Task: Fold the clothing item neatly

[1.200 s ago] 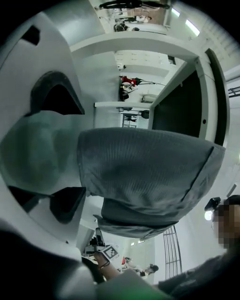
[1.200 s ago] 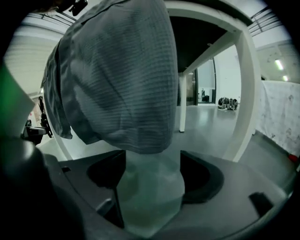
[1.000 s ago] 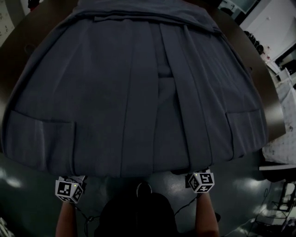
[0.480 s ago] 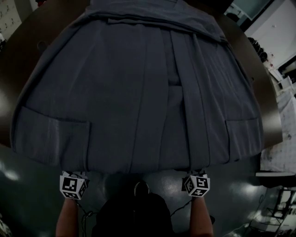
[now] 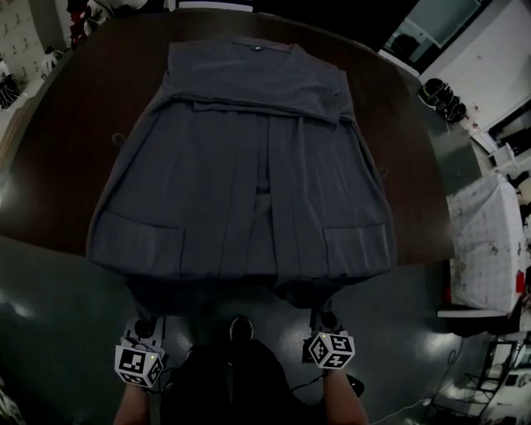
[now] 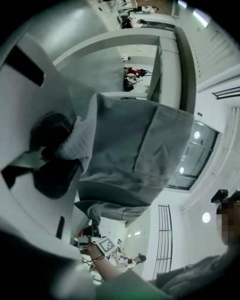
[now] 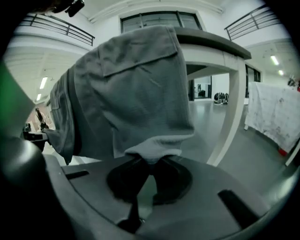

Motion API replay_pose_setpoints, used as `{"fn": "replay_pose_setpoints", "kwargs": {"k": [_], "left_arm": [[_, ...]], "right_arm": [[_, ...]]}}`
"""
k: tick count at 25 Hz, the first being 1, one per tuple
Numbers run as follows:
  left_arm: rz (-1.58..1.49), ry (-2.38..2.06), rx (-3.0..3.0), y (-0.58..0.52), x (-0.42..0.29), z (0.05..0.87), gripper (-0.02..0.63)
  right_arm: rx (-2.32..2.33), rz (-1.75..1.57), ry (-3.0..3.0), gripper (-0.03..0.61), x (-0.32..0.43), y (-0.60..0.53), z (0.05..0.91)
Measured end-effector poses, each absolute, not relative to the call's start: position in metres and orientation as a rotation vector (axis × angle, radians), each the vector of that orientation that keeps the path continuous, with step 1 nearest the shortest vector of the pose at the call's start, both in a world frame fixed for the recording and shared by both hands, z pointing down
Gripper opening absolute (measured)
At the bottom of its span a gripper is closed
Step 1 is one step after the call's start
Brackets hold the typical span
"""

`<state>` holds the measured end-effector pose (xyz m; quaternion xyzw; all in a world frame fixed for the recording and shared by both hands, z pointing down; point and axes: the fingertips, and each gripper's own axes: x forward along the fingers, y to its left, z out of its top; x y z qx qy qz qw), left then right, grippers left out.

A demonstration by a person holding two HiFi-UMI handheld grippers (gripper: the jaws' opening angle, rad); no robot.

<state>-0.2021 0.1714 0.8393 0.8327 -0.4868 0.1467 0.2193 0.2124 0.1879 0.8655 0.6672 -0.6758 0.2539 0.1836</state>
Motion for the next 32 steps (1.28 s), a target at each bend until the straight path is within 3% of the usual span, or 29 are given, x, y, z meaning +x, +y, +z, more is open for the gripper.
{"fn": "replay_pose_setpoints", "kwargs": {"k": [10,17,32], "left_arm": [[0.354,-1.289,2.304,0.21,-0.2,0.685,0.017],[0.24,-1.256,2.359,0.217,-0.198,0.576,0.017],[-0.004,-1.276,2.444,0.087,-0.171,0.416,0.018]], "right_arm": [[1.748,0.752,-1.963,-0.008,0.185,0.222,0.721],[1.681,0.578,-2.112,-0.008,0.188,0.228,0.612],[1.666,0.228,-2.33,-0.009,0.201,0.081,0.446]]}}
